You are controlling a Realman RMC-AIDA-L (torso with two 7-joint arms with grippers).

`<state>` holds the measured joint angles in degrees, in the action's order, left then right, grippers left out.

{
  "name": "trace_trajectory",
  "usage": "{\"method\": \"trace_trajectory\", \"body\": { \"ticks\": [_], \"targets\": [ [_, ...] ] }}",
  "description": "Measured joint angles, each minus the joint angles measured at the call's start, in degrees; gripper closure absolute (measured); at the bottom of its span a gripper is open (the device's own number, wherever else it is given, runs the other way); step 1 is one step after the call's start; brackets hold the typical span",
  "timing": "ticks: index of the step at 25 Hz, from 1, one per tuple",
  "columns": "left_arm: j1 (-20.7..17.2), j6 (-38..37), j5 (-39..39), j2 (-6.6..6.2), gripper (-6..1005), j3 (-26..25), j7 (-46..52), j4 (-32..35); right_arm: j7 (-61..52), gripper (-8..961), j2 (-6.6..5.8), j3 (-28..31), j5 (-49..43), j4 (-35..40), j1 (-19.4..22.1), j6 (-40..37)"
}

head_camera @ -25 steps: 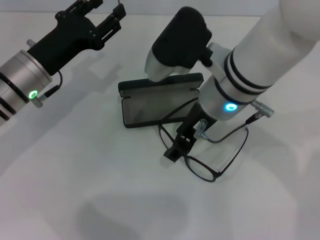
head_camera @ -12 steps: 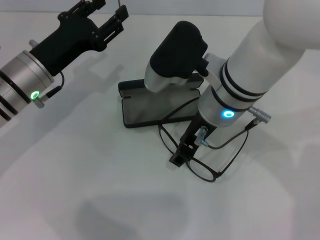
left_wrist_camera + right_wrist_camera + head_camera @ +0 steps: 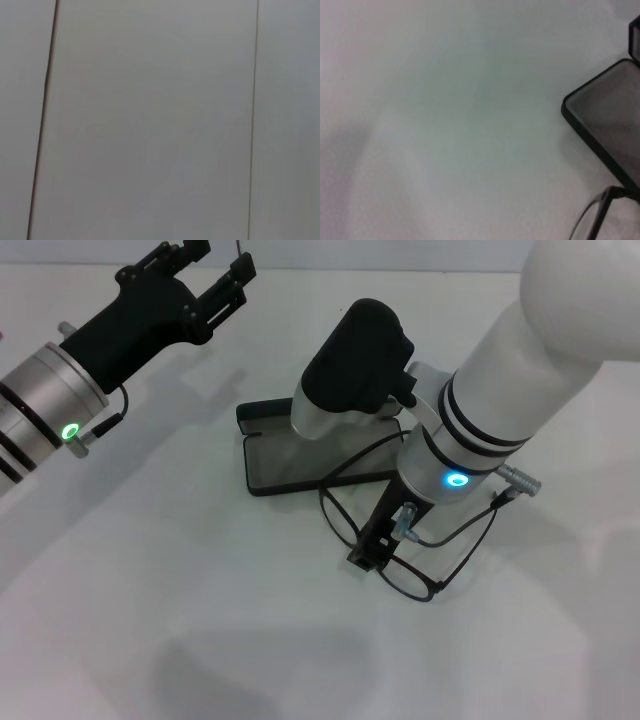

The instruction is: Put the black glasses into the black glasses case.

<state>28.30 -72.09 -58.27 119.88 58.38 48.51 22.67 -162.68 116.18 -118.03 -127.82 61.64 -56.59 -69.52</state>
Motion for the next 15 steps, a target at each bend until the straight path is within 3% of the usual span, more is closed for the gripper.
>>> {"method": "trace_trajectory", "body": {
  "ticks": [5, 15],
  "targets": [
    [0.06, 0.28, 0.0, 0.0, 362, 0.28, 0.0, 0.0, 0.0, 669, 0.0, -0.32, 0.04, -0.58, 0.18, -0.02],
    [0.44, 0.38, 0.0, 0.02, 363, 0.85, 0.0, 0.01, 0.97, 686, 0.0, -0.19, -0.78, -1.48, 0.36, -0.88]
  ]
}}
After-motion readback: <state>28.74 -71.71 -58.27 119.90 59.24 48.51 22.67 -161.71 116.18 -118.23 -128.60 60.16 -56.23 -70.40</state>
